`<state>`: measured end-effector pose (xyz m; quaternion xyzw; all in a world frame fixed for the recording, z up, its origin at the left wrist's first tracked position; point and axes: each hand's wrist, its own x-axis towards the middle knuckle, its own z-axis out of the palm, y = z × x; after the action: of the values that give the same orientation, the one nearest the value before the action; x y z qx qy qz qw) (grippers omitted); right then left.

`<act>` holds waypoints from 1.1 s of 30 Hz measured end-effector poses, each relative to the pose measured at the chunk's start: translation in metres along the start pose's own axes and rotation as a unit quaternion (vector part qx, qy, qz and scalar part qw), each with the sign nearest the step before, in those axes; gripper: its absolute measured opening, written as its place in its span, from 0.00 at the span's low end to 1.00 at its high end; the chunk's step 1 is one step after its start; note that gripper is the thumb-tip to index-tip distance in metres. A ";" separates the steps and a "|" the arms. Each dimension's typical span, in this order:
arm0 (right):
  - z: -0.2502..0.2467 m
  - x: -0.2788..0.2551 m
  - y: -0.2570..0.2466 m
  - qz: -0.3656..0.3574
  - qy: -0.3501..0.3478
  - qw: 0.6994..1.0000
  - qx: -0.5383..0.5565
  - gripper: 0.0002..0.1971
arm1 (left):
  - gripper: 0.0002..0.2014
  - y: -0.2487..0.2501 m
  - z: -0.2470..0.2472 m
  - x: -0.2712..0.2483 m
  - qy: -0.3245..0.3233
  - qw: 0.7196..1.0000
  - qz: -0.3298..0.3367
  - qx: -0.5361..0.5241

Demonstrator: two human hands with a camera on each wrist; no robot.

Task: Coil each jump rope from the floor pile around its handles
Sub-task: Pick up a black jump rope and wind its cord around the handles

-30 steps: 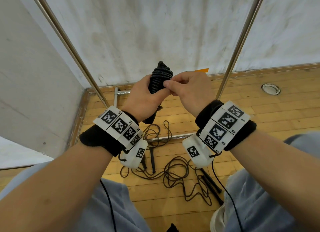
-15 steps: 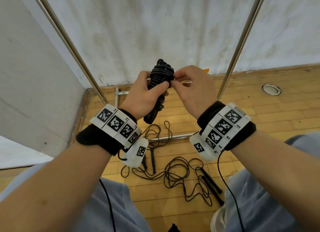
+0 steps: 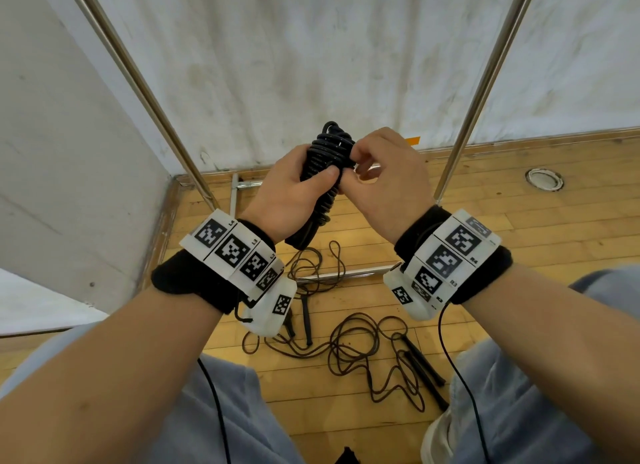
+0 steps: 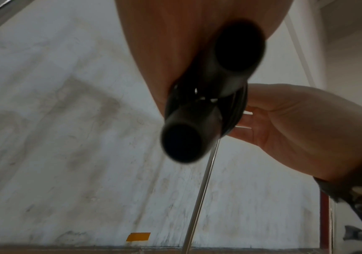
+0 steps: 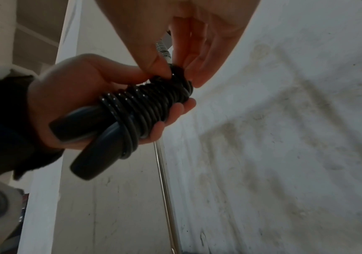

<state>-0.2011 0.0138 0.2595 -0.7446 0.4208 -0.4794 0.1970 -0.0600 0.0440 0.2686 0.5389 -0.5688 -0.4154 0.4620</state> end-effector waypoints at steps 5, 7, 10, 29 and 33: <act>-0.001 0.000 0.001 -0.038 -0.004 0.999 -0.029 0.04 | 0.08 0.001 0.000 0.000 0.007 1.000 0.004 -0.013; 0.000 -0.002 0.002 -0.055 -0.013 0.998 -0.021 0.06 | 0.08 0.001 -0.002 0.001 0.013 1.000 0.003 -0.012; -0.001 -0.002 0.004 -0.051 -0.028 0.998 -0.002 0.07 | 0.08 0.001 -0.004 0.002 0.007 1.000 0.005 -0.004; -0.003 -0.004 0.002 -0.126 -0.030 0.985 -0.116 0.08 | 0.12 0.000 0.006 0.005 0.076 0.996 -0.048 -0.004; -0.004 -0.004 0.001 -0.129 -0.030 0.983 -0.131 0.08 | 0.08 -0.002 0.009 0.003 0.076 0.996 -0.039 -0.010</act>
<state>-0.2057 0.0167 0.2585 -0.8258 0.3741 -0.4195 0.0469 -0.0680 0.0405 0.2653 0.5863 -0.5062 -0.3967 0.4926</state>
